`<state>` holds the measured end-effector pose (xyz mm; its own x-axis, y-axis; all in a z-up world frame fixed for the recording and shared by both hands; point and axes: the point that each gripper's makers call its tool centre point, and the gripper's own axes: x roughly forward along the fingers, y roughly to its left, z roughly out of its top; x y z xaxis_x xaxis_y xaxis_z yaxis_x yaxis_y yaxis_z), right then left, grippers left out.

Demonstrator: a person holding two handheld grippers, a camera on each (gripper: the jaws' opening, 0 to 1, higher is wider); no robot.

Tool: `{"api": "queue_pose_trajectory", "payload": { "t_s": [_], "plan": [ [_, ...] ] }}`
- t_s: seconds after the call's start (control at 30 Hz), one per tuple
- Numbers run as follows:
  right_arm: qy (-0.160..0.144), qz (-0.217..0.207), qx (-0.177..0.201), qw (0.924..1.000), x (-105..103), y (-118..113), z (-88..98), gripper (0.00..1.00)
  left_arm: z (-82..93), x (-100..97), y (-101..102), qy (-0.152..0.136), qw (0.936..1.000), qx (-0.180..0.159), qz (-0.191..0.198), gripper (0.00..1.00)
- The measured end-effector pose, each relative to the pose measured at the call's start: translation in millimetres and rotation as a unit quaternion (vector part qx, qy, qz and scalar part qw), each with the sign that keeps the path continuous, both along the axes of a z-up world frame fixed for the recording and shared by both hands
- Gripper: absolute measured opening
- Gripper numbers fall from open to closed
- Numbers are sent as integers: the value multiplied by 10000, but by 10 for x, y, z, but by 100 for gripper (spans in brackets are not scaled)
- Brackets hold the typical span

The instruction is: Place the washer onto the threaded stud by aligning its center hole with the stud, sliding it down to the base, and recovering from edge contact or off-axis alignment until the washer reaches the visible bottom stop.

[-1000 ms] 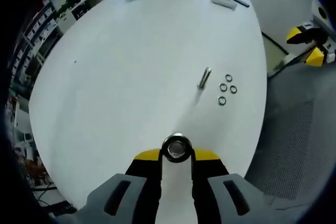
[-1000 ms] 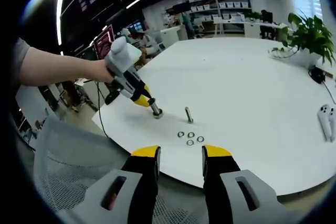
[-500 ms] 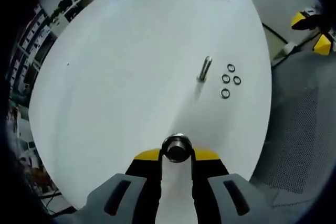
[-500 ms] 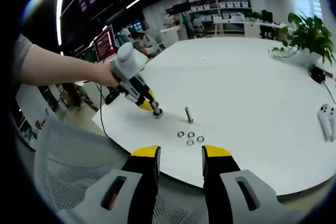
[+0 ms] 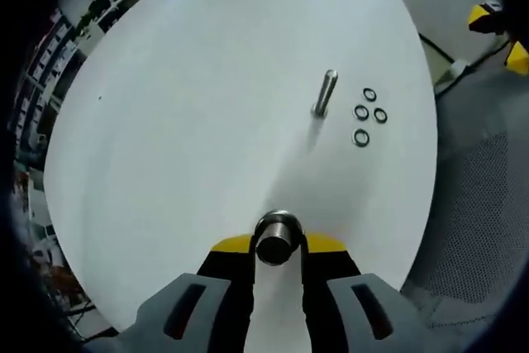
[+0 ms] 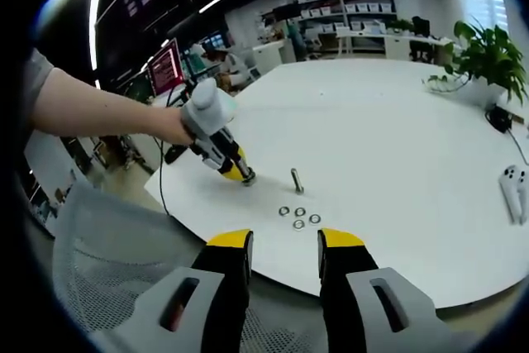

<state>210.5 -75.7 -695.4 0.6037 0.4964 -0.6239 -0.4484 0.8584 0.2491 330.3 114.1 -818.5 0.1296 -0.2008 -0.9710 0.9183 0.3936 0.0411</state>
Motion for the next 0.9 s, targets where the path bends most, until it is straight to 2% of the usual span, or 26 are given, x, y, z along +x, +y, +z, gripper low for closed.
{"api": "queue_pose_trajectory", "payload": {
  "t_s": [0.47, 0.7, 0.8, 0.9],
  "plan": [
    [4, -22, 5, 10000, 3, -9, -3, 34, -36, -4, 6, -24, 10000, 25, 38, 19],
    [-3, -44, 10, 10000, 4, -13, 2, 34, -43, -4, -2, -20, 9998, -113, 158, 20],
    [-6, -33, 4, 10000, 3, -11, 4, 34, -35, 2, 4, -68, 9997, -143, 193, 21],
    [-12, -44, 13, 10000, 6, -12, 8, 34, -22, 42, 11, -204, 9995, -167, 177, 26]
  ]
}}
